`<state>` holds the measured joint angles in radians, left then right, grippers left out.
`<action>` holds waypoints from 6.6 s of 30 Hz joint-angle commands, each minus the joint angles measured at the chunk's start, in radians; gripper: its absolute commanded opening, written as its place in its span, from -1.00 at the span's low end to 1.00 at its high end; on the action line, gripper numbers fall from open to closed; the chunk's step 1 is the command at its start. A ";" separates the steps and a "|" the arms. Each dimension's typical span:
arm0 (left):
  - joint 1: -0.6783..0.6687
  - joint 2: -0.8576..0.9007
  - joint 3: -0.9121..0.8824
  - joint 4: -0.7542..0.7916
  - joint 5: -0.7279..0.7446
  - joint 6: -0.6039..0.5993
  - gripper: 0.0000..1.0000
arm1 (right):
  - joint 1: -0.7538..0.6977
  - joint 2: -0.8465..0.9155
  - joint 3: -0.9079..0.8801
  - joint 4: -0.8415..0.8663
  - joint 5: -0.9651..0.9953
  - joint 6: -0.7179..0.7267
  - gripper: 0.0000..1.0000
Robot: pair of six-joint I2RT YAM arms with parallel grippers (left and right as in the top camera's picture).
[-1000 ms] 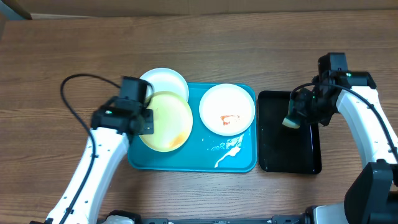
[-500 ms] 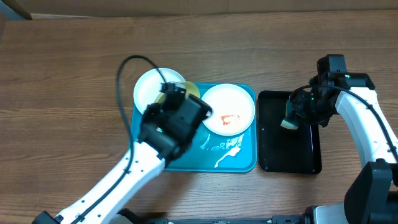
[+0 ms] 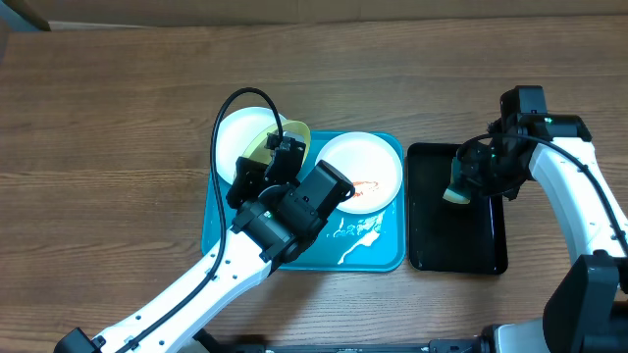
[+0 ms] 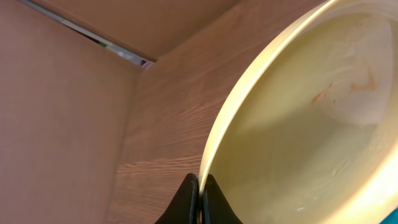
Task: Clean dirty plates on tray and stack at the side
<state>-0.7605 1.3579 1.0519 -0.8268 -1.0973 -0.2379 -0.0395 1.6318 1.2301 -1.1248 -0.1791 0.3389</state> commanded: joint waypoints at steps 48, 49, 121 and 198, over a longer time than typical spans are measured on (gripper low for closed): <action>1.091 0.124 0.160 -0.166 0.859 -0.154 -0.92 | -0.001 -0.026 -0.216 0.333 -0.100 -0.062 -0.93; 1.094 0.140 0.160 -0.166 0.862 -0.164 -0.92 | -0.001 -0.023 -0.218 0.320 -0.079 -0.061 -0.93; 0.882 0.534 0.238 0.339 1.297 0.269 0.55 | 0.001 0.015 -0.393 0.378 -0.024 -0.059 -0.84; 0.792 0.622 0.238 -0.211 1.302 0.193 -0.92 | 0.045 0.014 -0.432 0.406 -0.035 -0.048 -0.93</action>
<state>0.0452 1.9770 1.2976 -1.0435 0.1844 -0.0273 -0.0166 1.6257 0.8379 -0.7181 -0.2108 0.2882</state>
